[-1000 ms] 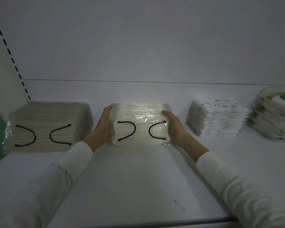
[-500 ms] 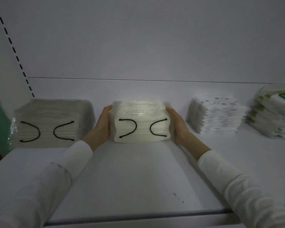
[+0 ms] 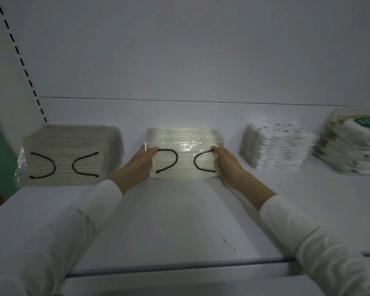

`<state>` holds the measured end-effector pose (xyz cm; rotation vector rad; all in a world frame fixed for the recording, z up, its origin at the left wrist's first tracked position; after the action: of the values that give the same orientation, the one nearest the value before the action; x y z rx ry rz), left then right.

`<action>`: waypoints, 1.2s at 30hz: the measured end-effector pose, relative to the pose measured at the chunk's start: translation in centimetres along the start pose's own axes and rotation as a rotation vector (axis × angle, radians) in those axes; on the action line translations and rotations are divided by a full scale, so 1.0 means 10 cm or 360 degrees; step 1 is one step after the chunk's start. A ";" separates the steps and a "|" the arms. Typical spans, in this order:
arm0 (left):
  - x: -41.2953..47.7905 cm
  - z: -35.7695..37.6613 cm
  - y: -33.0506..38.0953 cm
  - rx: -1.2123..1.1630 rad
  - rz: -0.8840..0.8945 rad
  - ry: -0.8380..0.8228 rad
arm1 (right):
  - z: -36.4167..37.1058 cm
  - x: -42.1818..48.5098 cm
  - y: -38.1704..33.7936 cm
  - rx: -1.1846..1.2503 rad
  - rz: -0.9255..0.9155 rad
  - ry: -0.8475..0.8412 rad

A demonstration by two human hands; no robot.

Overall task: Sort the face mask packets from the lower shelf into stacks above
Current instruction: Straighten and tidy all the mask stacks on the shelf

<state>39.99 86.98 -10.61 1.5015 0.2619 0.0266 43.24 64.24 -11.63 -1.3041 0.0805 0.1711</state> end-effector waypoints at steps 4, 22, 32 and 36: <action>0.05 -0.09 -0.05 -0.0010 -0.0022 -0.0095 | -0.03 -0.01 0.02 0.0008 0.0039 0.0025; -0.52 -0.19 0.53 0.1344 0.1017 0.0324 | -0.10 -0.58 -0.57 -0.1594 -0.1056 0.0197; -0.80 0.63 0.67 0.1736 0.1195 0.0278 | -0.42 -1.16 -0.87 -0.2276 -0.1561 0.0333; -0.90 1.00 0.68 0.1675 0.1114 0.0147 | -0.74 -1.29 -1.01 -0.2337 -0.1465 0.0356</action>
<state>34.13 76.04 -2.02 2.5787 -0.2456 0.5944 32.59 53.56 -1.98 -2.6534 -0.5600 -0.8747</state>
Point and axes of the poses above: each hand's wrist, its own x-axis towards the middle knuckle, its own z-axis out of the palm, y = z × x, the point moved 2 cm from there along x, towards the middle knuckle, and after that the axes turned 6 degrees about x, right-handed, at the moved point
